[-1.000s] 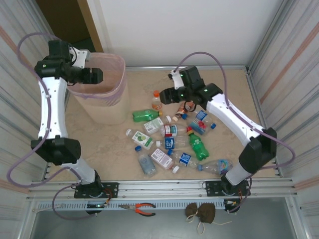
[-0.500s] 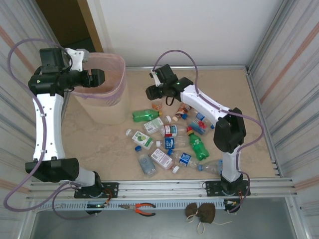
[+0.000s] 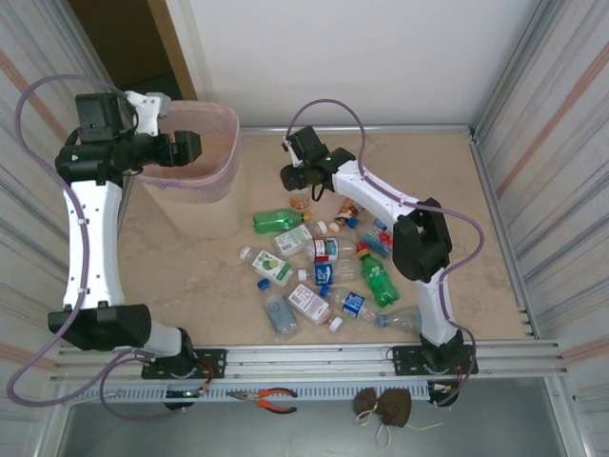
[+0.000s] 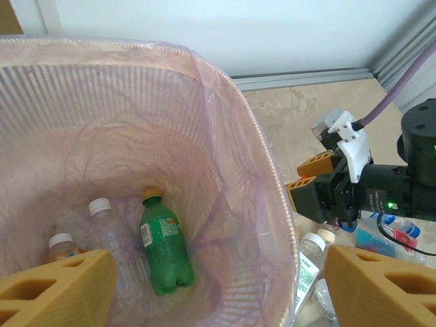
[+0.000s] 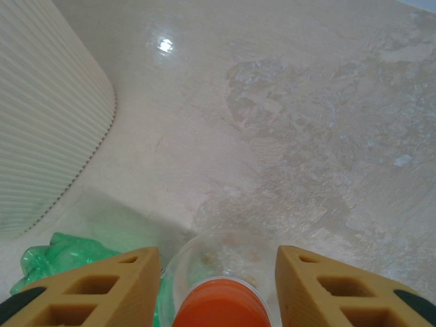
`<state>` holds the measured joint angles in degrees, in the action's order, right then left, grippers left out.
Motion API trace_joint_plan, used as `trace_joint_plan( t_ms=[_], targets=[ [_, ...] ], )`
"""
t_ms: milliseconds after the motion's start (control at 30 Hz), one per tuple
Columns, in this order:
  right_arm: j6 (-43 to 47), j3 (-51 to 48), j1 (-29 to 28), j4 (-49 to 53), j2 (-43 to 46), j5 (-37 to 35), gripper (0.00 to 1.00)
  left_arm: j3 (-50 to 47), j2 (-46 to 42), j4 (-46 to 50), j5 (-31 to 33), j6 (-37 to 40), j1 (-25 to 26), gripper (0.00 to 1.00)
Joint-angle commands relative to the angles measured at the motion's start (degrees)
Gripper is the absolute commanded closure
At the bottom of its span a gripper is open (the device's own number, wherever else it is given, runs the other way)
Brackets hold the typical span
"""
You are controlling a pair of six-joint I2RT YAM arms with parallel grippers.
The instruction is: Put the plastic bottles in the bin
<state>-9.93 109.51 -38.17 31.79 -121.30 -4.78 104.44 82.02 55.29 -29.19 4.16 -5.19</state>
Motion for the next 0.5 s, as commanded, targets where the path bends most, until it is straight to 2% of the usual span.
trace_joint_plan(
  t_ms=[0, 267, 467],
  targets=[
    [0.27, 1.5, 0.26, 0.9, -0.59, -1.29, 0.57, -0.29, -2.13, -1.5, -1.57, -0.87, -0.28, 0.2],
    [0.43, 1.27, 0.29, 0.74, -0.09, -2.22, 0.71, -1.2, -3.25, -2.88, -2.77, -0.83, -0.31, 0.2],
    [0.52, 0.03, 0.94, -0.79, 3.61, -3.22, 0.75, -4.7, -6.58, -7.81, -6.58, -0.49, -0.2, 0.21]
  ],
)
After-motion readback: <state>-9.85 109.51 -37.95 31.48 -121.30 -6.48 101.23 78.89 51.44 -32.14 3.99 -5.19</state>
